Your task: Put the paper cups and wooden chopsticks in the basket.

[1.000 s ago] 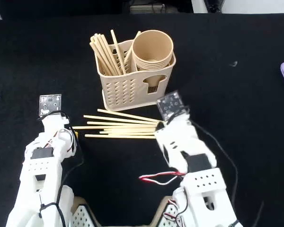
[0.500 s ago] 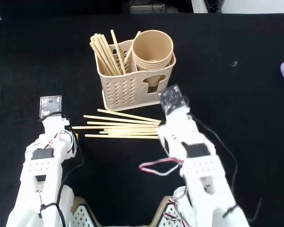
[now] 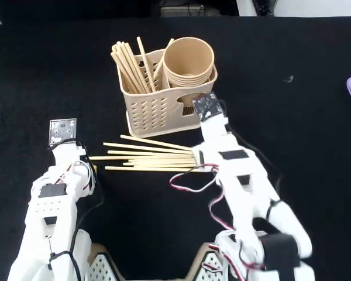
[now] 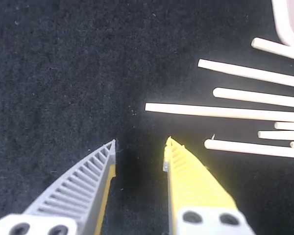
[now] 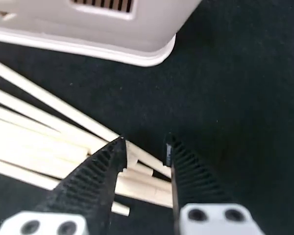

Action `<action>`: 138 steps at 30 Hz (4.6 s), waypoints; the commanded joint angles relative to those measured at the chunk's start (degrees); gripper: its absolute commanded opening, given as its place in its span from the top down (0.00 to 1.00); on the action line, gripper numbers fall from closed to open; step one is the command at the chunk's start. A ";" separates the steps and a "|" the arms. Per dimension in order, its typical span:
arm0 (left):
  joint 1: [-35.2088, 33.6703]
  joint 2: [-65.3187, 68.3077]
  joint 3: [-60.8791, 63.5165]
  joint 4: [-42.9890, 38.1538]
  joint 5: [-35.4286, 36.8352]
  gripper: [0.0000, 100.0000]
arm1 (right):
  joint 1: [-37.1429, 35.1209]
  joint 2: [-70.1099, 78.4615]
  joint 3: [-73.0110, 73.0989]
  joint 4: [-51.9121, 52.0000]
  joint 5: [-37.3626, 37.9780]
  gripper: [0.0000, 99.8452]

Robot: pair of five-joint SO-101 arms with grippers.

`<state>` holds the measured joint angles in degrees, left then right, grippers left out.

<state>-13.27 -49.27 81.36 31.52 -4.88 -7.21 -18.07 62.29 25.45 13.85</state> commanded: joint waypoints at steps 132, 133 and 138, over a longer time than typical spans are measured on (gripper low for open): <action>0.75 -1.05 -0.40 -1.23 -0.44 0.83 | -22.24 -21.32 8.04 20.22 20.22 0.83; 0.75 -1.05 -0.40 -1.23 -0.44 0.83 | -22.24 -21.32 8.31 20.13 20.22 0.82; 0.75 -1.05 -0.40 -1.23 -0.44 0.83 | -22.33 -20.88 9.01 19.96 20.48 0.82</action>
<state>-13.27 -49.27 81.36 31.16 -4.88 -28.66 -37.49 71.25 46.55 34.59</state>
